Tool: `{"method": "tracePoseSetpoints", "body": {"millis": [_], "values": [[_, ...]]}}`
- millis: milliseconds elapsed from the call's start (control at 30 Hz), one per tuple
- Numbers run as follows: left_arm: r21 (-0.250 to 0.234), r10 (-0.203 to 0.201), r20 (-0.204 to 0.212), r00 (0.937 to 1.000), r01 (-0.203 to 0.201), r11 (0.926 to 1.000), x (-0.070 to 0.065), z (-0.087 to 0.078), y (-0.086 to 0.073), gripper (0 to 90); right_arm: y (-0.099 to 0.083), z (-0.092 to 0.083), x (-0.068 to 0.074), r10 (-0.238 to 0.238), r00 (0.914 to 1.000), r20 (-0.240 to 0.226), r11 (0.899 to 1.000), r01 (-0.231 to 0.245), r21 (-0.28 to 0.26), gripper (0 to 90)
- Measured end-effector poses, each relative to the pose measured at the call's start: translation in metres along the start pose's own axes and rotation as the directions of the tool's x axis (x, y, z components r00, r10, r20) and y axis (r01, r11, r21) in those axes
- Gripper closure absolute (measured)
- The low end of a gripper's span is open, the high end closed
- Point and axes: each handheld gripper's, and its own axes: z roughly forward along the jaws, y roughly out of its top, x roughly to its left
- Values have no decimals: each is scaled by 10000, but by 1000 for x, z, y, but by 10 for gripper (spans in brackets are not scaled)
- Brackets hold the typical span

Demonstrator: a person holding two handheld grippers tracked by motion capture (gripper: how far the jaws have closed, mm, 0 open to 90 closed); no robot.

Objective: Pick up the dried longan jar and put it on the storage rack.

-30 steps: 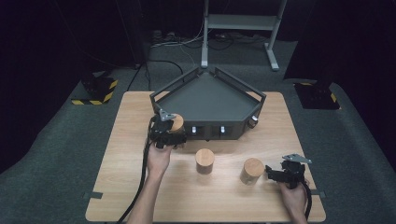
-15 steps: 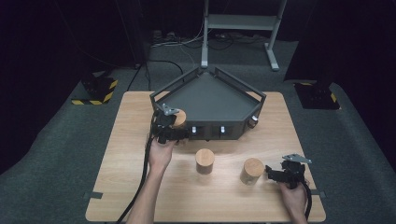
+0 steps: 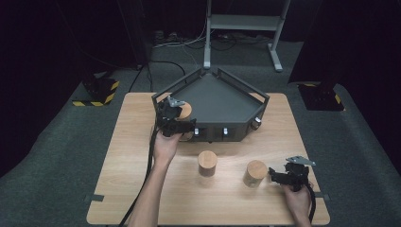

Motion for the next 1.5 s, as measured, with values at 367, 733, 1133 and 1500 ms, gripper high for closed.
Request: {"method": "tracePoseSetpoints", "body": {"millis": [367,733,1133,1500], "values": [[-91,-185,-54,9998,185,9998,-2,16,23,263,0,0,0,-1,10000,0,10000,1,-1,53],[-125,-533,-629,9966,526,9985,-1,39,45,263,0,0,0,-7,10000,2,10000,7,-6,54],[-272,-1042,-1521,9829,1012,9945,8,59,52,263,0,0,0,-8,10000,-6,10000,8,-16,59],[-234,-1073,-1738,9789,1048,9942,9,74,50,263,0,-1,1,-5,10000,-7,10000,5,-25,63]]}}
